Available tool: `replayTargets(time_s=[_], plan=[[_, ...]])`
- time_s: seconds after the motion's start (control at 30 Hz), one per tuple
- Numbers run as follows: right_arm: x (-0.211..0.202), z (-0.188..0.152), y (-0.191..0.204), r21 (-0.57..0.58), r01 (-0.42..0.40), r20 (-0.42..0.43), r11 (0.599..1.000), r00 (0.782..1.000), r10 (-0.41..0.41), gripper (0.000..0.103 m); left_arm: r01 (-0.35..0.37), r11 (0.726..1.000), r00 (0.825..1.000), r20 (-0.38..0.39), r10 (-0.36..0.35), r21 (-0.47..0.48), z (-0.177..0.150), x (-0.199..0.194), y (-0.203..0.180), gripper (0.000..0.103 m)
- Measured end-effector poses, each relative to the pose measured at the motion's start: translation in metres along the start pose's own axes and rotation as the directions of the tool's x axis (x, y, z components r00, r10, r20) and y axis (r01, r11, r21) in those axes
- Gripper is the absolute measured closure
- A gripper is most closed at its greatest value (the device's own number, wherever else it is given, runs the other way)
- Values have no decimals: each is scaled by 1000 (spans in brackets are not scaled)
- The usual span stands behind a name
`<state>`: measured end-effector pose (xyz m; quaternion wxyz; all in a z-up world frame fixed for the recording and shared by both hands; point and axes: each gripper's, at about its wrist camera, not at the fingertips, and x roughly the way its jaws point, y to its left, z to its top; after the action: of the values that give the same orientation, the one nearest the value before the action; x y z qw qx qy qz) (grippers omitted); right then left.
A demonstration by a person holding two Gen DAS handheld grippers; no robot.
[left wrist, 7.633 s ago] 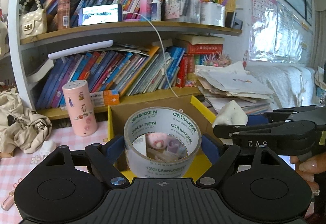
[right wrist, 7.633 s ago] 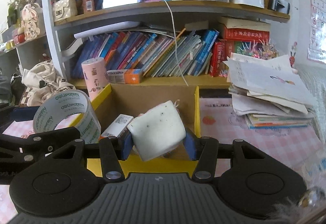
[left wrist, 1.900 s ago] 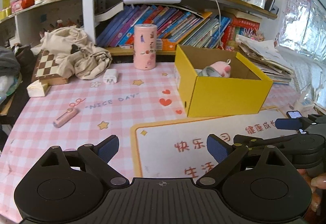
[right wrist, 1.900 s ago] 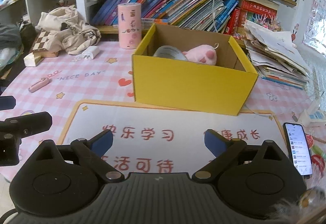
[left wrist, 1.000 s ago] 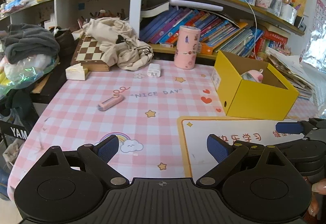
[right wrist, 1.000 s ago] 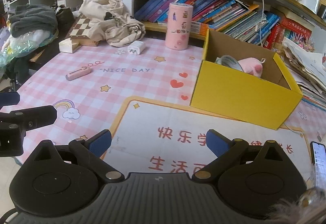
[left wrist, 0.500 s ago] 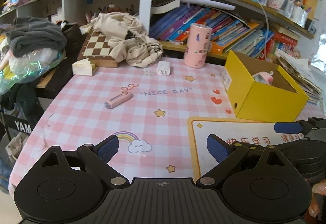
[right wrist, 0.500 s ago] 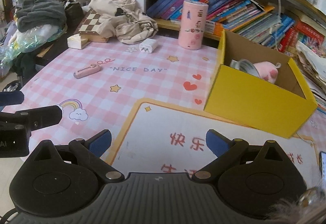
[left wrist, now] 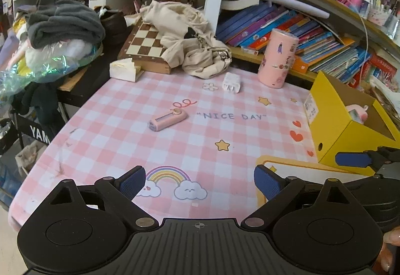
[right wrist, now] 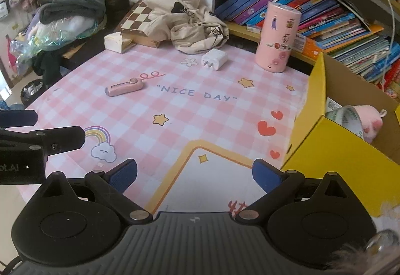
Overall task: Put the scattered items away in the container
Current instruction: 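Move the left tool to the pink lighter while the right tool approaches the white charger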
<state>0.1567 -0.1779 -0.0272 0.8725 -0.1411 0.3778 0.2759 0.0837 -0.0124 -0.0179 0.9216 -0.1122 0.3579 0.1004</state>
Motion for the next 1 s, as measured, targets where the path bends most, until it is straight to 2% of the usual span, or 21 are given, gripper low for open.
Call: replayTargets(time_s=[0.27, 0.4, 0.5, 0.87, 1.0], plan=[[24, 14, -10, -12, -8, 1, 1000, 1000, 8, 6, 2, 1000, 1000, -12, -2, -5, 13, 24, -1, 8], [38, 23, -20, 14, -4, 3, 1000, 1000, 4, 8, 5, 1000, 1000, 14, -6, 16, 21, 33, 0, 8], [49, 29, -27, 34, -1, -3, 999, 1000, 1, 14, -11, 999, 999, 44, 10, 30, 27, 41, 2, 10], [92, 59, -37, 43, -16, 15, 999, 1000, 15, 15, -60, 997, 998, 31, 58, 46, 47, 86, 16, 19], [108, 74, -38, 38, -22, 29, 999, 999, 21, 15, -82, 995, 996, 24, 81, 54, 52, 102, 20, 19]])
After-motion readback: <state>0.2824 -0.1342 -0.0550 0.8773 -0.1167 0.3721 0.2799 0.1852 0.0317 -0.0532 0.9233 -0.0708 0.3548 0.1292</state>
